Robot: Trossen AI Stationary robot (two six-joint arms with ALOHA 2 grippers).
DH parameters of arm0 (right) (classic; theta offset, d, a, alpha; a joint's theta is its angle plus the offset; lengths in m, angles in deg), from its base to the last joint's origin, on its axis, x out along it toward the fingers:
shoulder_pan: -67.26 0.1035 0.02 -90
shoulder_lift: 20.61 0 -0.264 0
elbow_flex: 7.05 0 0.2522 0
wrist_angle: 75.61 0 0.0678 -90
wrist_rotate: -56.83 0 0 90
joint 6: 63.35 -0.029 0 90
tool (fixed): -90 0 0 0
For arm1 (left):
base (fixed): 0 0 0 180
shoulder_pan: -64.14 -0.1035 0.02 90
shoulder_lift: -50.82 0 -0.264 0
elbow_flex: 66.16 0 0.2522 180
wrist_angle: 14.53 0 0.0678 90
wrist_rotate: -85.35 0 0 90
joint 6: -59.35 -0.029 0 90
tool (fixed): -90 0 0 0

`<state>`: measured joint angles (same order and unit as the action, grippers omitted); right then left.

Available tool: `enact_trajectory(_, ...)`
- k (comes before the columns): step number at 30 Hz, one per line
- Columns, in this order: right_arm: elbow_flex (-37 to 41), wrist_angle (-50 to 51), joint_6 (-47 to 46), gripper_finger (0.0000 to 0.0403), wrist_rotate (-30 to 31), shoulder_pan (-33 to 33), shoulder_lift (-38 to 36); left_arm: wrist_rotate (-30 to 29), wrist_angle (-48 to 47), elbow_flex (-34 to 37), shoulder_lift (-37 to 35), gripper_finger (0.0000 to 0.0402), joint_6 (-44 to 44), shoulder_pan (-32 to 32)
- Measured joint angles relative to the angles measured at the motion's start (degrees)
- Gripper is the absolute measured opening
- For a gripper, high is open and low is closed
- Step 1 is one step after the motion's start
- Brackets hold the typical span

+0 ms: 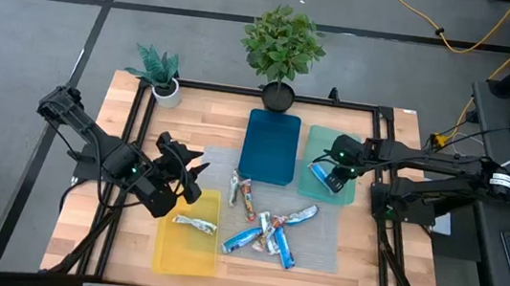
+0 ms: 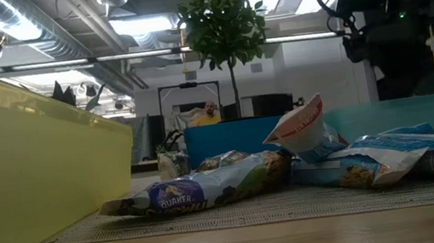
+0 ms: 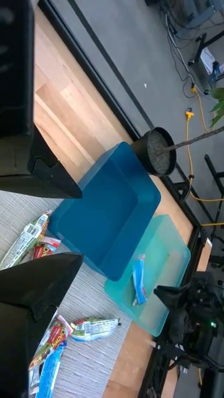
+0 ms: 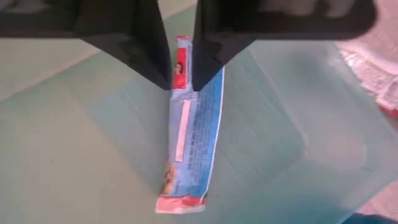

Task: Pick and place Granola Bars by type
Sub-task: Put the red granola bar into the green bin

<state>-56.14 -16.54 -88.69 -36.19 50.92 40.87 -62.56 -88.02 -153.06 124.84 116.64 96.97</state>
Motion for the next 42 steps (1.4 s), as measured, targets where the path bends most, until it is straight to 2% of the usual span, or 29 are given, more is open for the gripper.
enact_trajectory(5, -0.2, -1.4, 0.2, 0.0132, -4.0, 0.0, 0.0, 0.0, 0.0, 0.0, 0.0, 0.0144, 0.0, 0.0)
enact_trajectory(8, -1.7, -1.2, 0.8, 0.0149, -4.2, 0.6, -0.1, 0.1, 0.0, 0.0, 0.0, 0.0143, 0.0, 0.0)
enact_trajectory(13, -6.8, -0.9, 4.4, 0.0147, -2.8, 2.5, -0.1, 0.6, 0.0, 0.0, 0.0, 0.0143, -0.4, 0.0)
enact_trajectory(17, -11.9, -1.0, 12.4, 0.0139, -2.9, 5.9, -0.1, 1.0, 0.0, 0.0, 0.0, 0.0144, -0.5, 0.0)
enact_trajectory(23, -17.0, -1.0, 22.9, 0.0135, -3.1, 14.5, -0.1, 1.0, 0.0, 0.0, 0.0, 0.0144, -1.7, 0.0)
enact_trajectory(32, -17.2, -2.2, 31.9, 0.0135, -3.2, 27.9, 2.0, 1.4, -0.3, 0.0, 0.0, 0.0144, -2.7, 0.1)
enact_trajectory(38, -17.2, -4.8, 31.4, 0.0138, -4.3, 31.8, 7.6, 3.8, -0.3, 0.0, 0.0, 0.0144, -4.5, 0.1)
enact_trajectory(42, -17.2, -6.6, 28.6, 0.0166, -6.2, 32.2, 12.0, 5.2, -0.3, 0.0, 0.0, 0.0143, -4.5, 0.1)
